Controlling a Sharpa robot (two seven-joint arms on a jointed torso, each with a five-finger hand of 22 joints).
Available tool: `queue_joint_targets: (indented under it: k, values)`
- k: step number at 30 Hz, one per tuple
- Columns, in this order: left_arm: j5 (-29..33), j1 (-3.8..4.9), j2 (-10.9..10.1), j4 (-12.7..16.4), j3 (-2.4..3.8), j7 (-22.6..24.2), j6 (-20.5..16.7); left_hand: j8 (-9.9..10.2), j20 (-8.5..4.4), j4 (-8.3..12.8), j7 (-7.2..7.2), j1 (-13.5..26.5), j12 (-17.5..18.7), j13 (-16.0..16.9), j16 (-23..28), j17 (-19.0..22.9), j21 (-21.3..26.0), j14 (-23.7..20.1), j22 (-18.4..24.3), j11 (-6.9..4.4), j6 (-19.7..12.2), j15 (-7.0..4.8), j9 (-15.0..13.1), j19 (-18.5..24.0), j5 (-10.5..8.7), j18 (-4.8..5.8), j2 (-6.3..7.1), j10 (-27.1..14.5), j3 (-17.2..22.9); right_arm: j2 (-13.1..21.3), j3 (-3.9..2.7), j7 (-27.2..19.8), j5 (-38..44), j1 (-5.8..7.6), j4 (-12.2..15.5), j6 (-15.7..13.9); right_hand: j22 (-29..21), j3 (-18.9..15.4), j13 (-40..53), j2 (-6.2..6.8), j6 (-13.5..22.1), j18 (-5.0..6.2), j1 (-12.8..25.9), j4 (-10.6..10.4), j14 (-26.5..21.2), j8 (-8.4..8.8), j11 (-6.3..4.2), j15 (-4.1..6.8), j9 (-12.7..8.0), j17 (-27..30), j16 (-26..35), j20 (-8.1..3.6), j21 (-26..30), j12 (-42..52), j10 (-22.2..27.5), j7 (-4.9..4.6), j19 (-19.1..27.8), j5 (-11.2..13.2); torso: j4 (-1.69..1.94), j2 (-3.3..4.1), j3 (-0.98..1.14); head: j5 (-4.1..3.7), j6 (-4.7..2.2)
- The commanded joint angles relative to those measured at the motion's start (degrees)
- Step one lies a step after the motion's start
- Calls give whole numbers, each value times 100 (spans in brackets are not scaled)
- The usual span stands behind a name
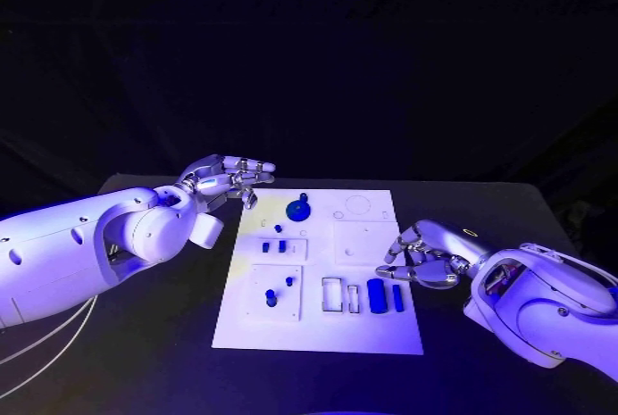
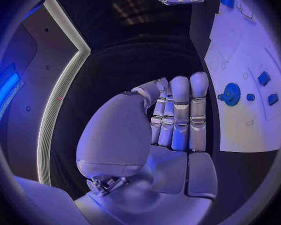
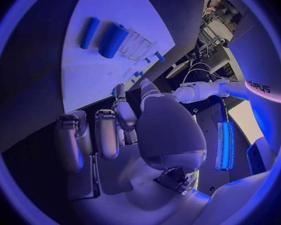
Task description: Assemble the parts on the task board
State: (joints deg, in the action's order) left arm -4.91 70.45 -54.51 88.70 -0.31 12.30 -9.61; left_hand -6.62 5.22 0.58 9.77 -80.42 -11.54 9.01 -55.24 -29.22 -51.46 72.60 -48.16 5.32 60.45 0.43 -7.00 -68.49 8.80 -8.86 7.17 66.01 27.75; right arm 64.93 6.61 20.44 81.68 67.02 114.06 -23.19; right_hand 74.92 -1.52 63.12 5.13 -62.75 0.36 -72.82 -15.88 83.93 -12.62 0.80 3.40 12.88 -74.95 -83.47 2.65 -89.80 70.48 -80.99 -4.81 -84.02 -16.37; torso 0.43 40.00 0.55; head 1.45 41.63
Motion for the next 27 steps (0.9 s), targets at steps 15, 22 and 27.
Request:
queue_joint_targets:
  k: [15,22,27]
  values:
    - [-22,-3,18,37,-3,86,178,29,23,-61,7,137,-33,9,24,38,97,-47,60,10,-18,16,15,12,-1,-71,-34,-64,-83,-154,46,1200,511,-419,-21,142,1508,-428,1173,-101,56,-36,242,-61,452,-75,-62,30,217,-685,-126,-24,-20,736,-47,21,-598,-135,-69,-10,-3,-146,121]
    - [-22,-4,18,37,-4,64,162,29,24,-68,6,143,-35,10,23,42,107,-47,69,9,-18,16,15,13,2,-72,-44,-66,-85,-386,48,1231,511,-513,-153,91,1508,-464,1143,-103,77,-36,195,-41,448,-77,-58,26,244,-676,-121,-21,-20,696,-12,18,-598,-156,-84,-15,1,-131,145]
    - [-22,-4,19,37,-4,53,156,28,24,-70,5,144,-37,10,22,44,111,-47,73,8,-18,16,16,13,3,-73,-49,-67,-85,-504,49,1238,504,-538,-219,76,1508,-481,1151,-115,84,-36,196,-49,447,-79,-55,24,255,-679,-123,-19,-20,696,-9,15,-598,-176,-74,-17,-2,-151,152]
